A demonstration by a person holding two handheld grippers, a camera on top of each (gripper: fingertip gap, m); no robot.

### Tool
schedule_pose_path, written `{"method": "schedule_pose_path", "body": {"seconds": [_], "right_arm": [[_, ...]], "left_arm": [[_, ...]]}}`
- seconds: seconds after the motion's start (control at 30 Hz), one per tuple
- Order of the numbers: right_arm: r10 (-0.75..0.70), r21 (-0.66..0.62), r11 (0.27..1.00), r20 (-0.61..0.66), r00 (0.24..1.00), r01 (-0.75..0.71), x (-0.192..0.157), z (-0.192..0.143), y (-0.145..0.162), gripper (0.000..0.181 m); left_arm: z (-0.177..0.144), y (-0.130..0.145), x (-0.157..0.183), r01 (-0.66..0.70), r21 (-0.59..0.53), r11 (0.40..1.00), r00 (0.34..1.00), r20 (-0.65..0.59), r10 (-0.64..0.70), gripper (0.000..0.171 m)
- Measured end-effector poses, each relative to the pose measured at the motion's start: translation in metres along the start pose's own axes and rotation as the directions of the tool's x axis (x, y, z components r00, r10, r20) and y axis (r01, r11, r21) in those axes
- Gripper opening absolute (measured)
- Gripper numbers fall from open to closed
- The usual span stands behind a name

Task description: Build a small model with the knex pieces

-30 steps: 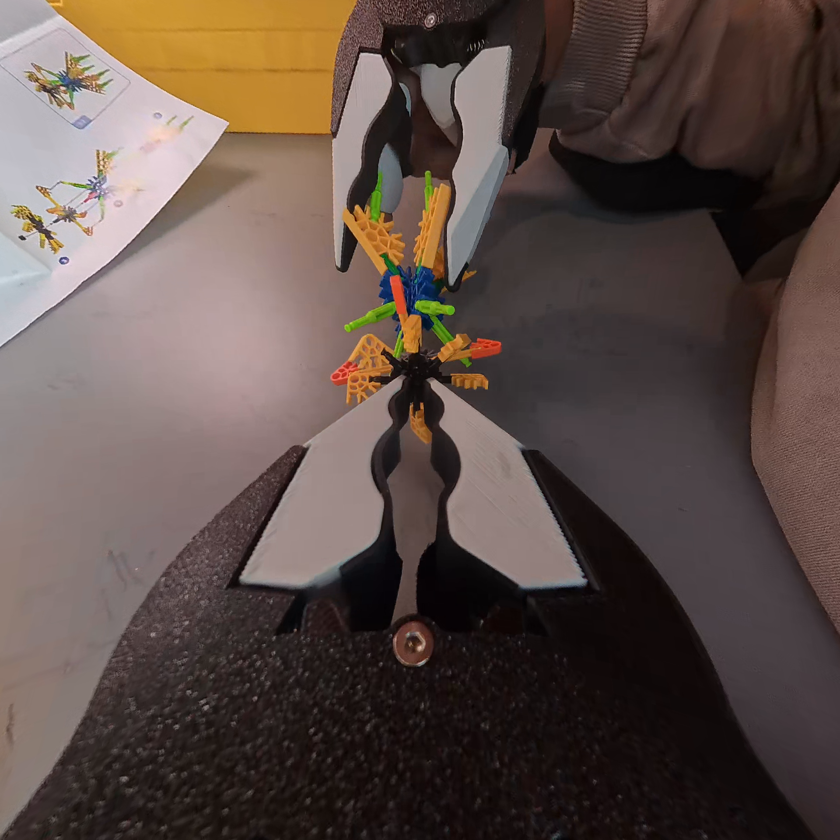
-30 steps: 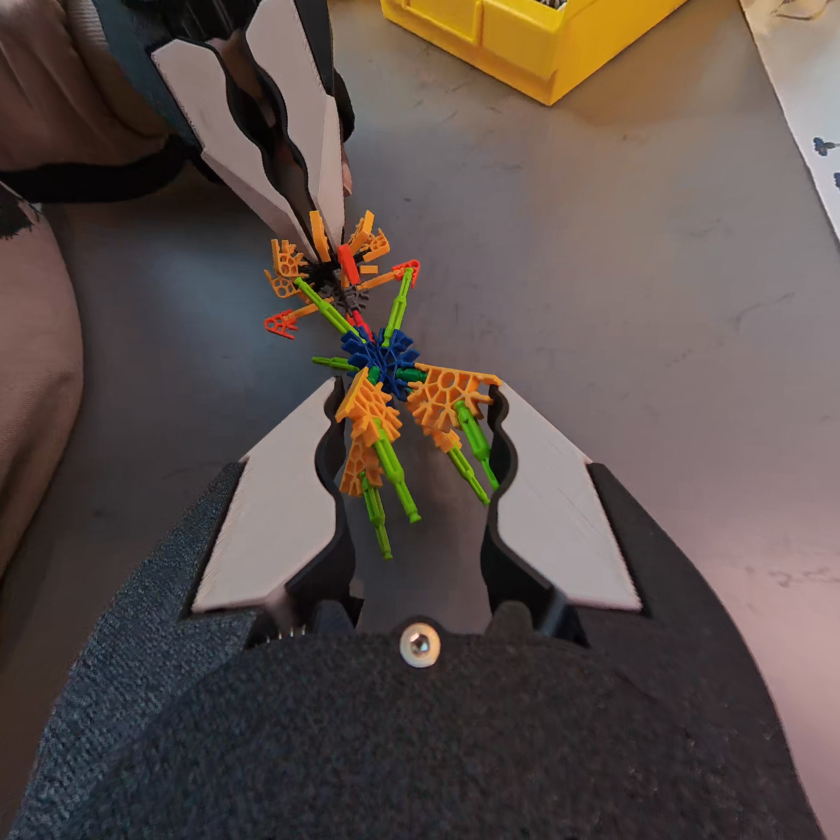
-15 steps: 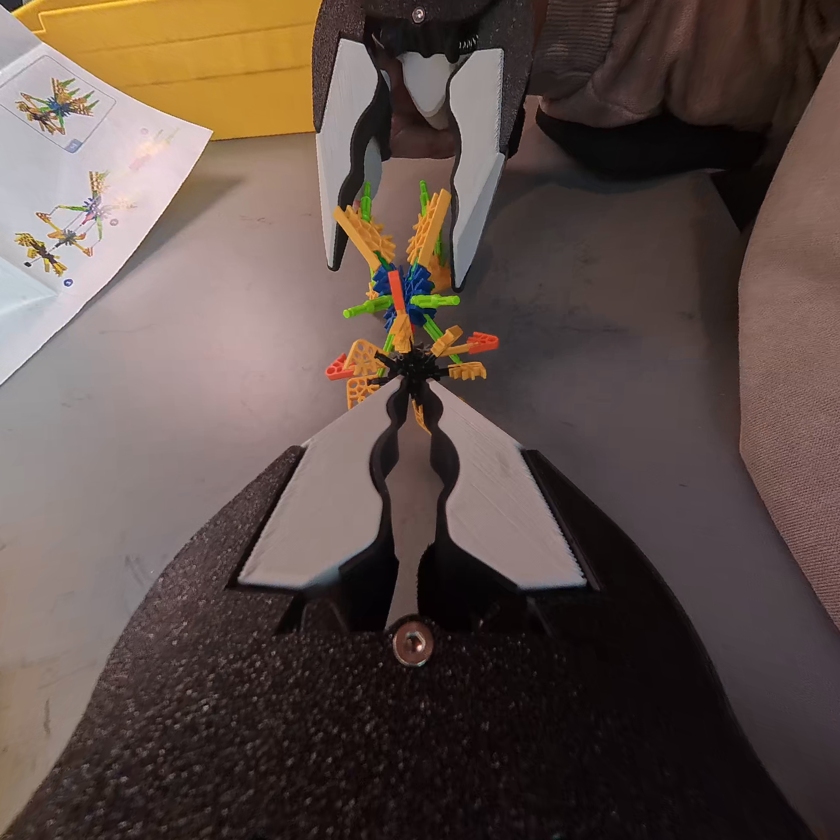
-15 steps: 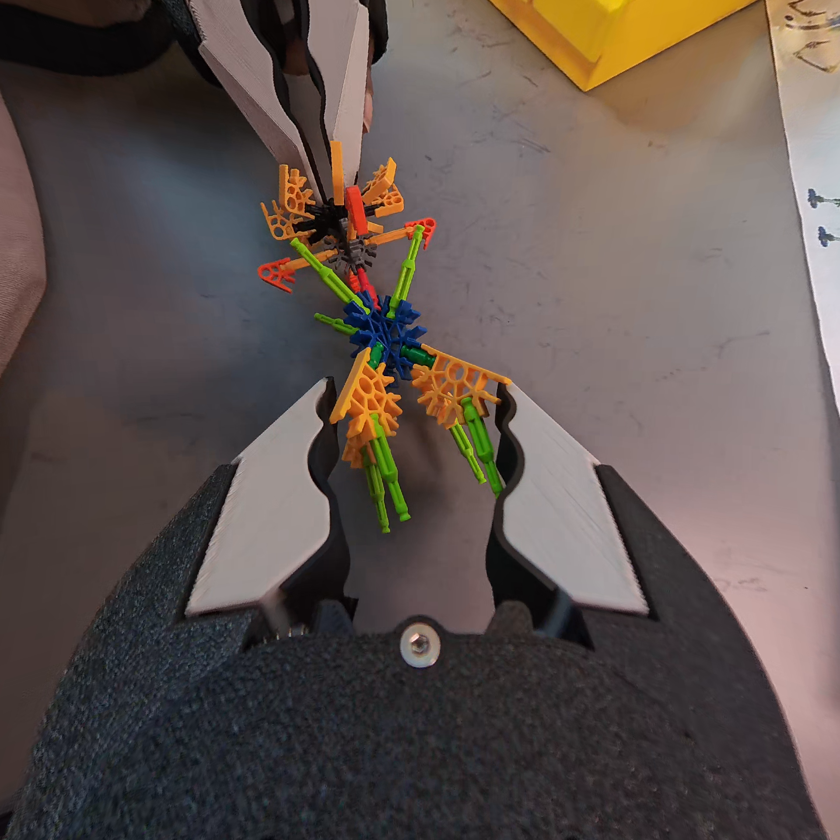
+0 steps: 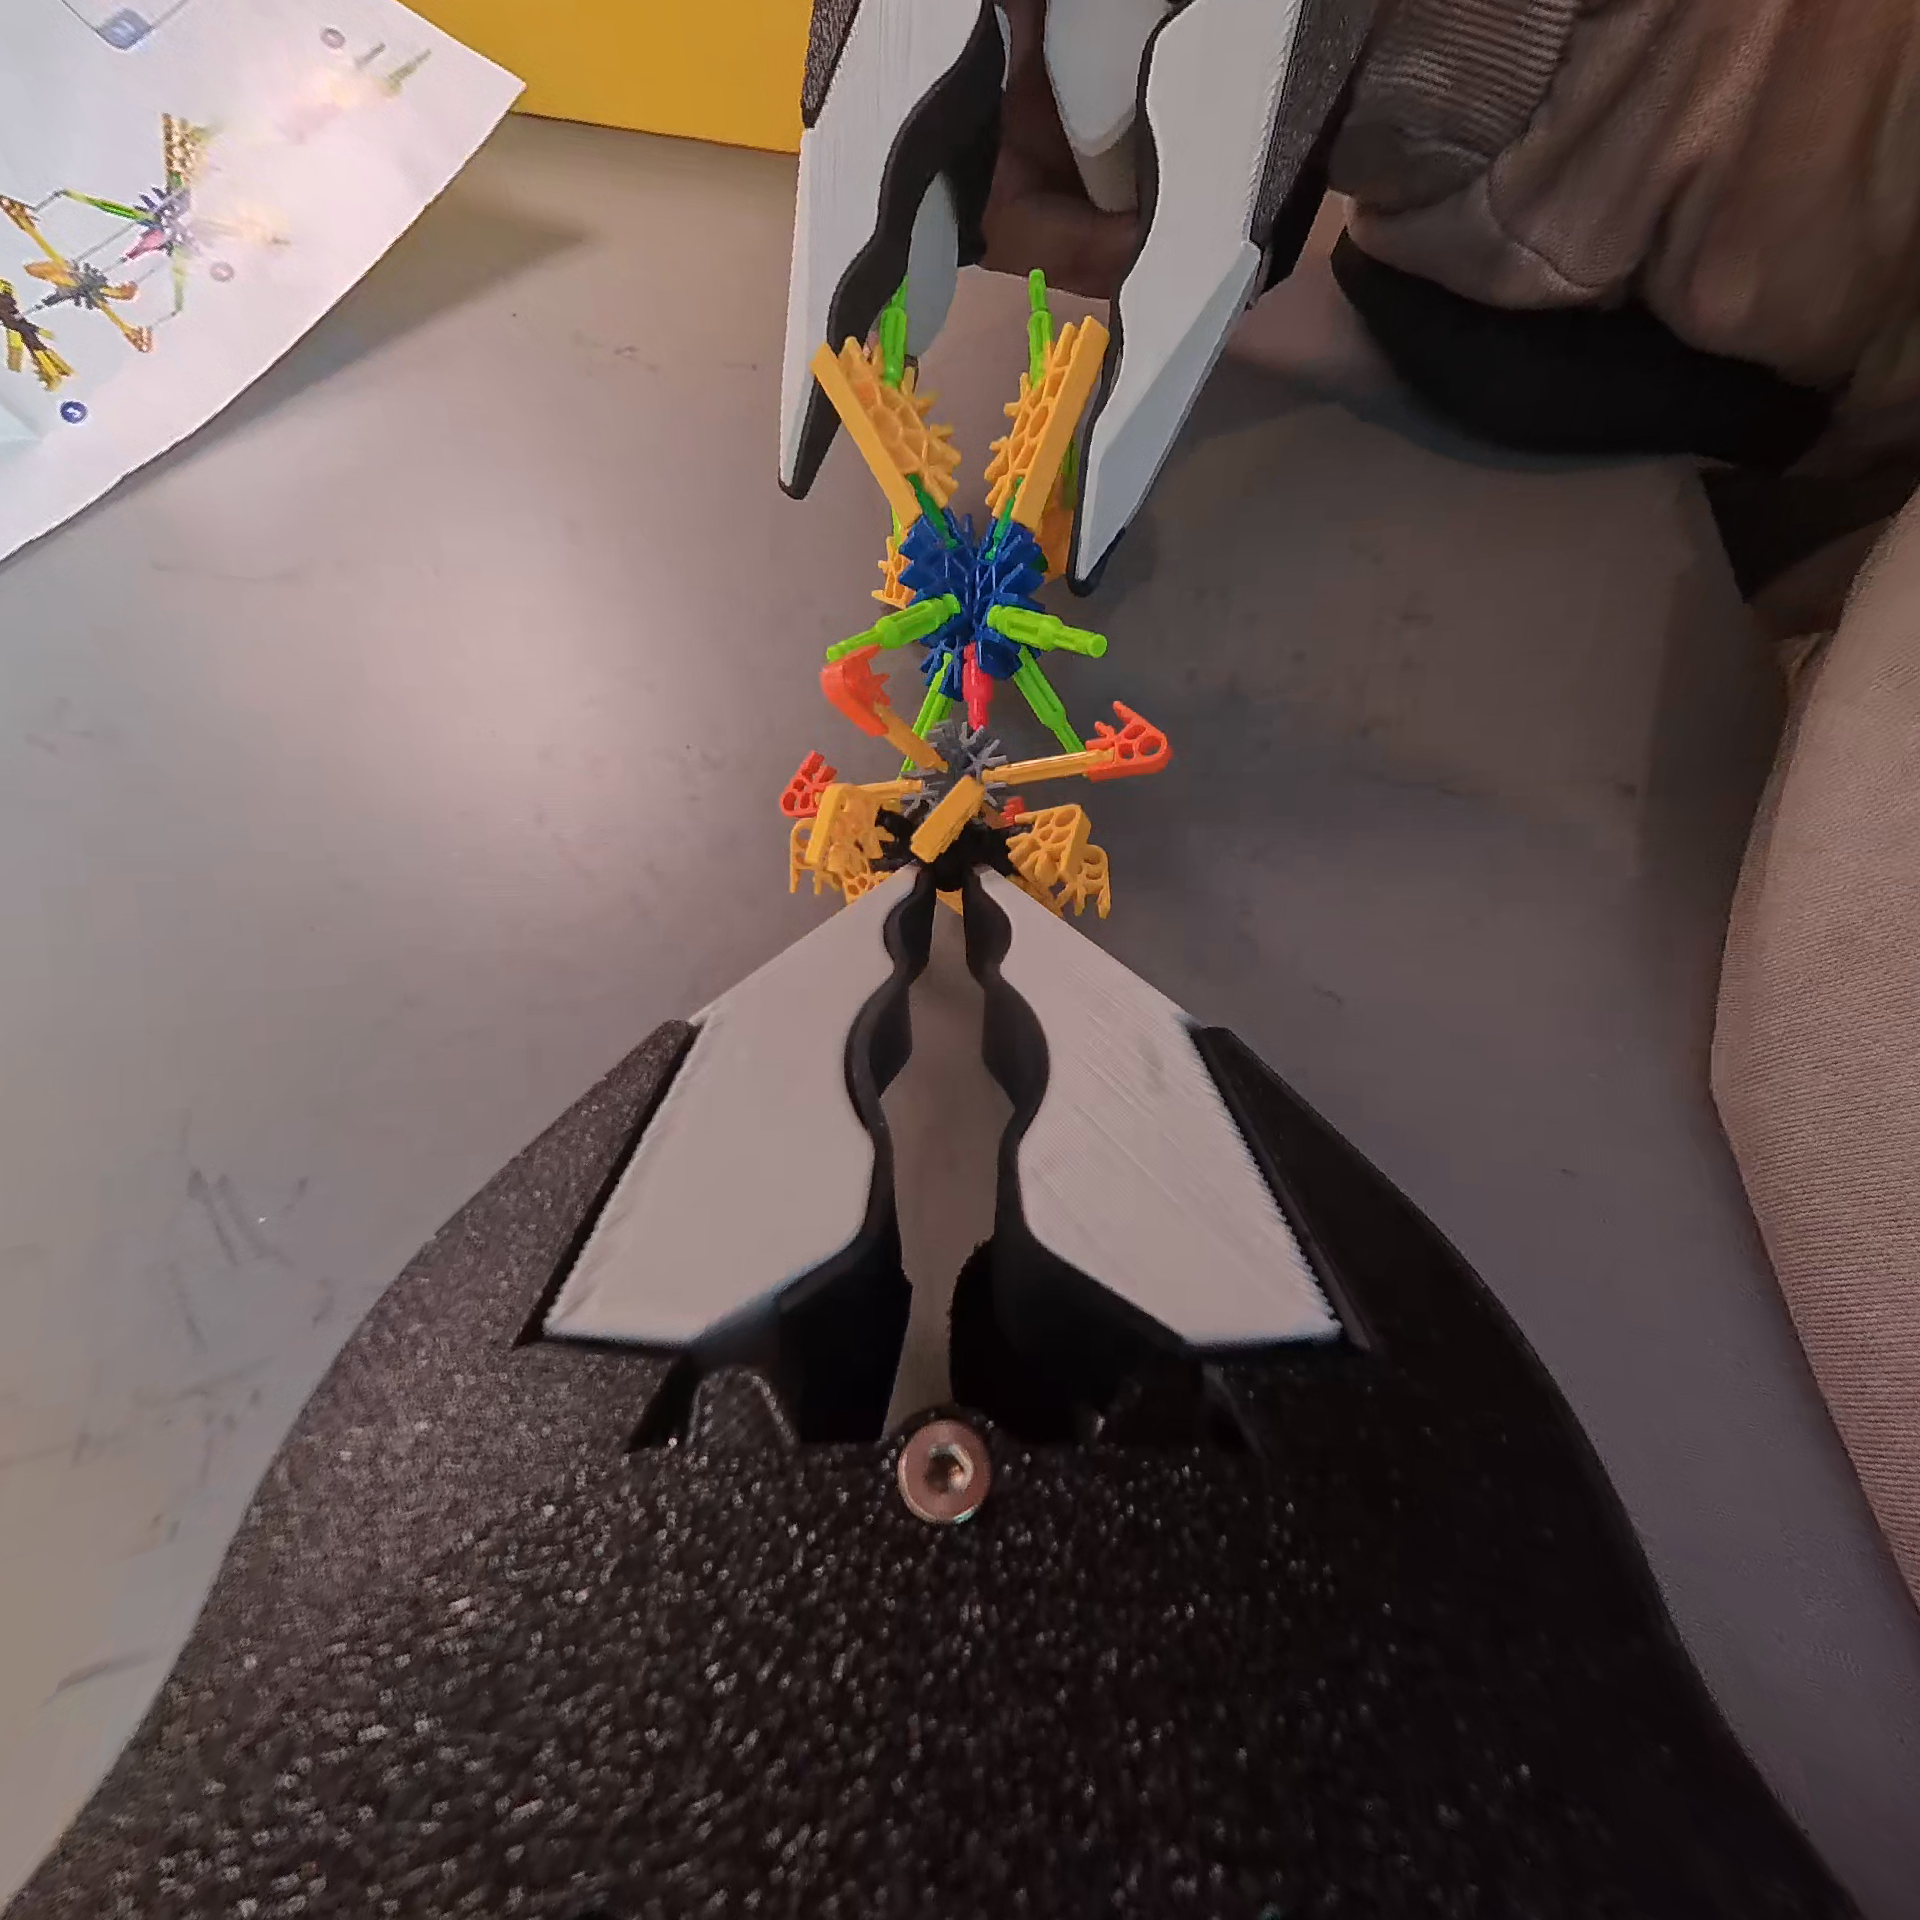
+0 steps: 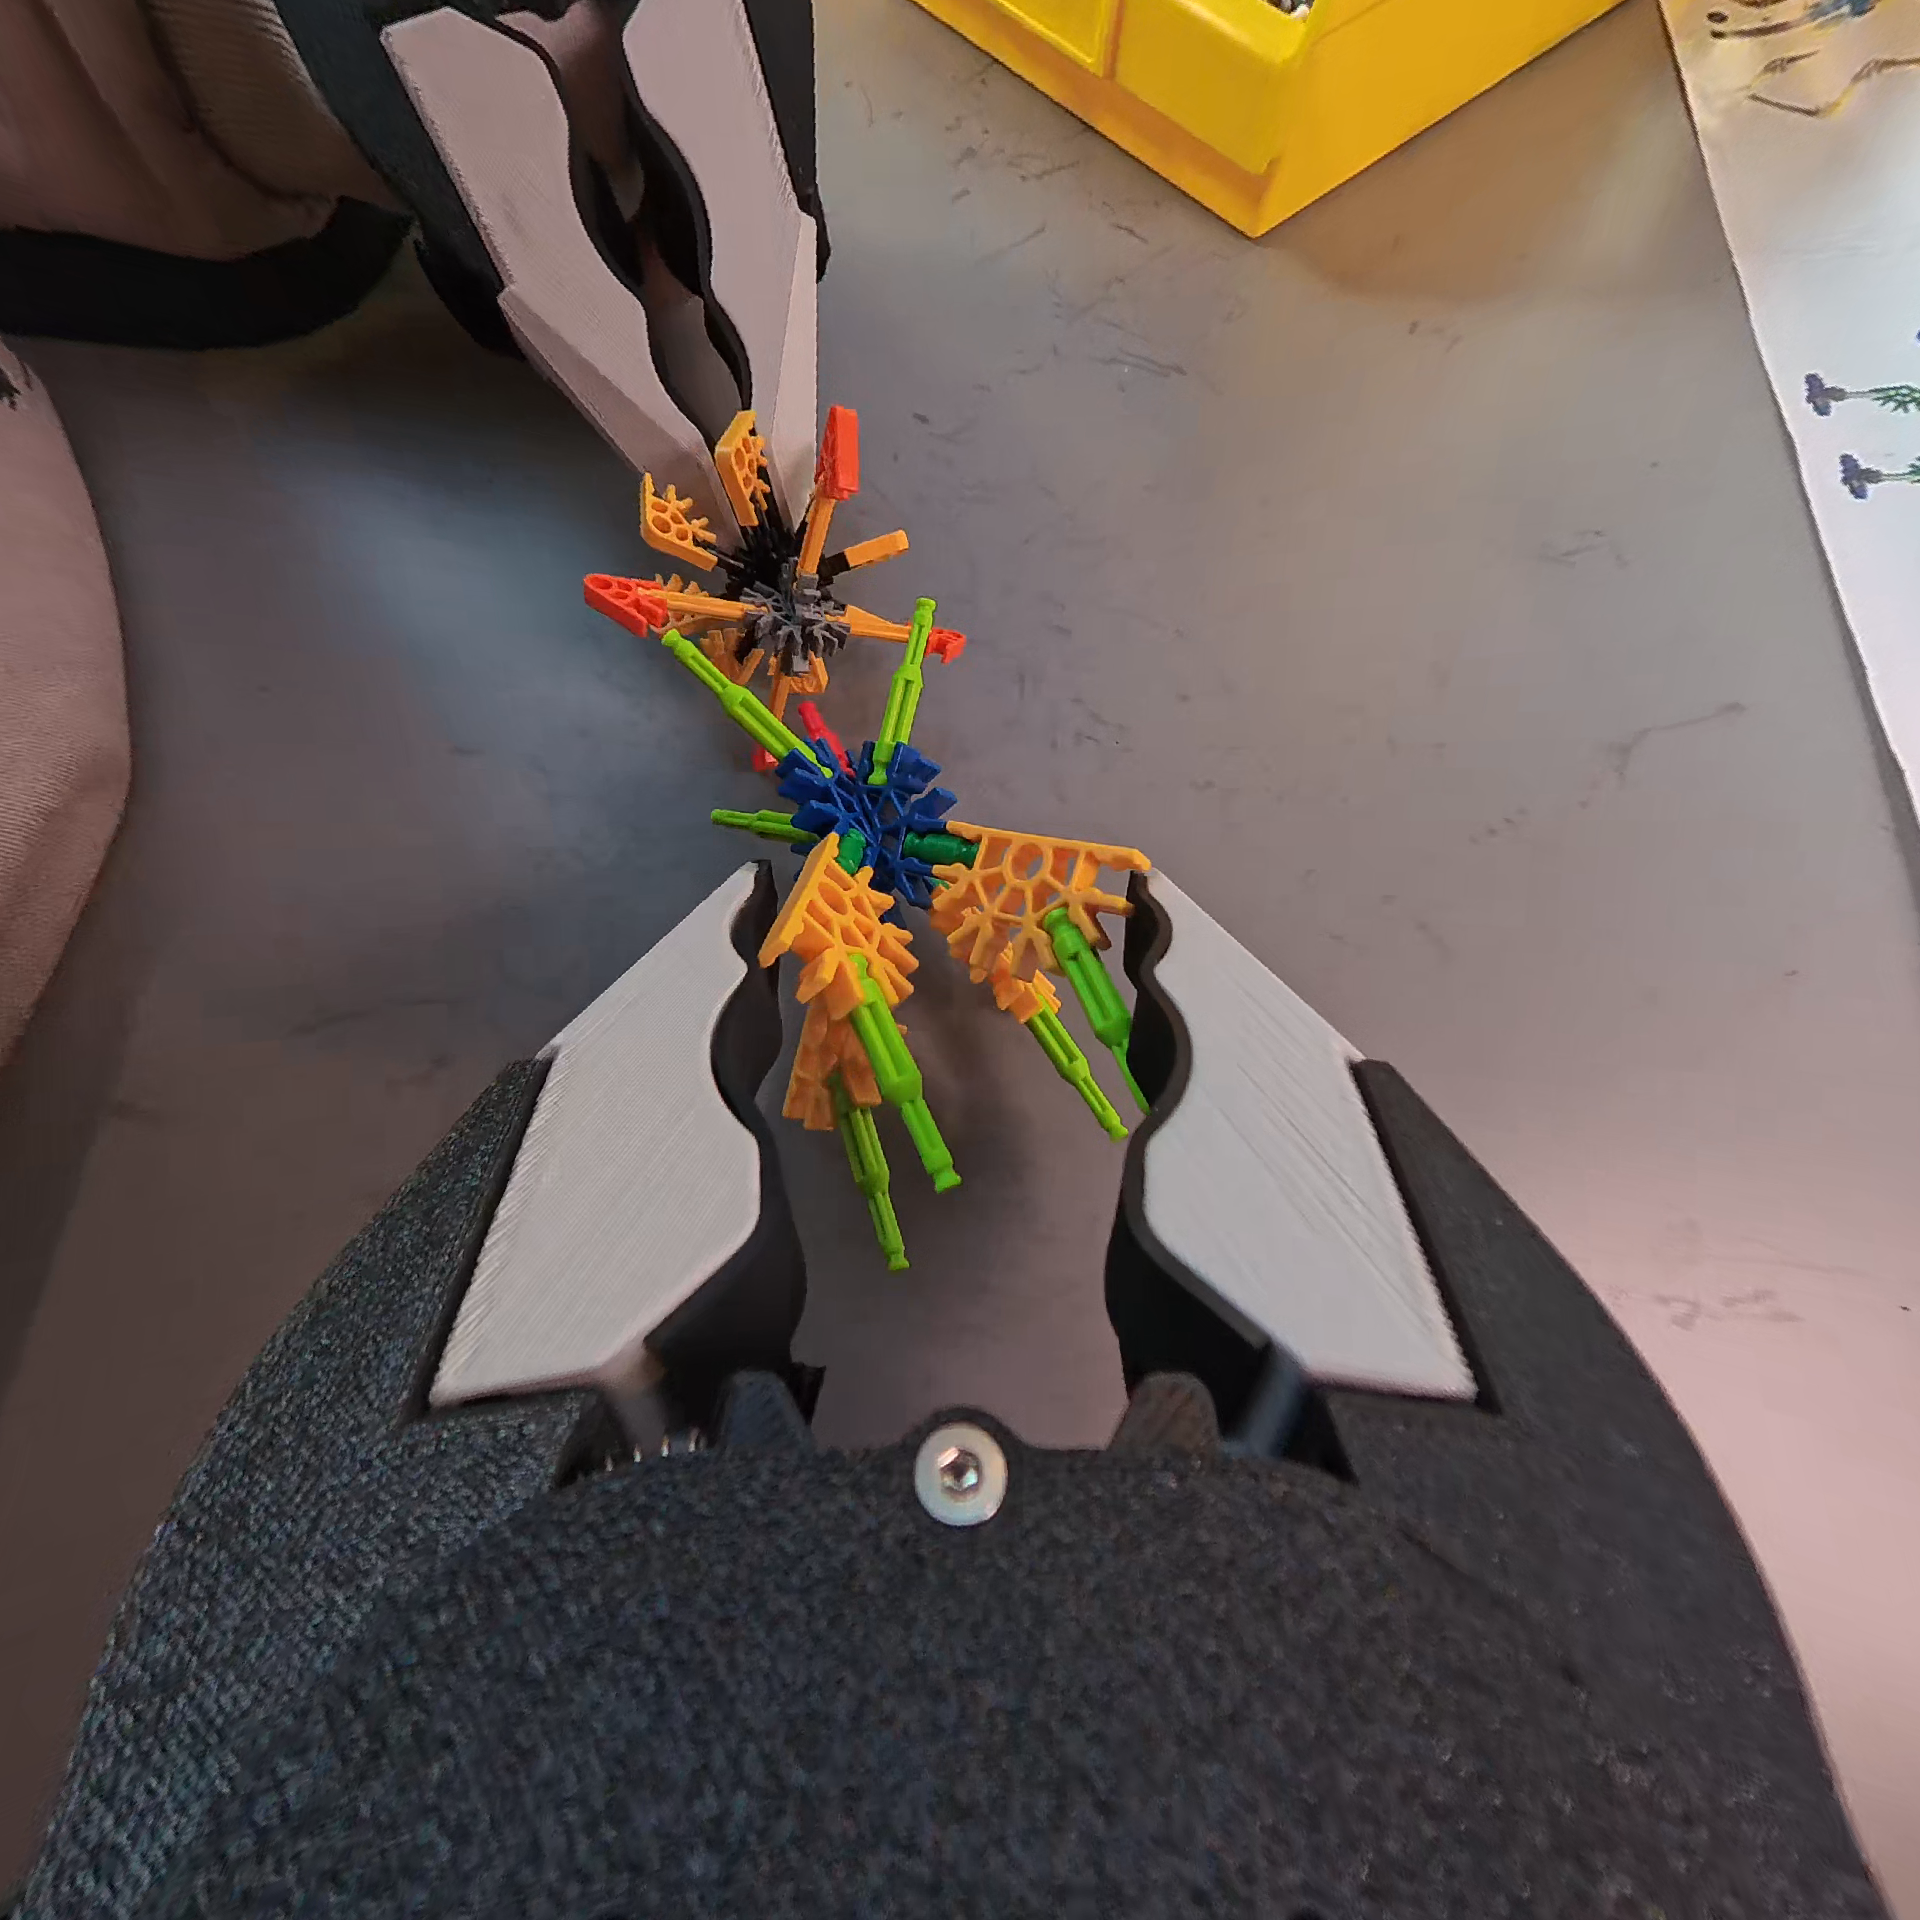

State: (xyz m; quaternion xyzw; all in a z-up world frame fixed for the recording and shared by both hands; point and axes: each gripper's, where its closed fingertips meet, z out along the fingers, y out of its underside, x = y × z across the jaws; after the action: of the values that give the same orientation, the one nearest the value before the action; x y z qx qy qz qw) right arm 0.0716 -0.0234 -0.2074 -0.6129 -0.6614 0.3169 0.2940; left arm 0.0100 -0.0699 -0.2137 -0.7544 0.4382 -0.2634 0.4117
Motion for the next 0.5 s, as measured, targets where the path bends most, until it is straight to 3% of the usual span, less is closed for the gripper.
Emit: {"method": "schedule_pose_path", "body": {"seconds": [0.5], "right_arm": [[-0.020, 0.055, 0.998, -0.069, 0.997, 0.023, 0.004, -0.007, -0.017, 0.063]], "left_arm": [[0.001, 0.001, -0.003, -0.039, -0.022, 0.999, 0.998, 0.058, 0.040, 0.005]]}}
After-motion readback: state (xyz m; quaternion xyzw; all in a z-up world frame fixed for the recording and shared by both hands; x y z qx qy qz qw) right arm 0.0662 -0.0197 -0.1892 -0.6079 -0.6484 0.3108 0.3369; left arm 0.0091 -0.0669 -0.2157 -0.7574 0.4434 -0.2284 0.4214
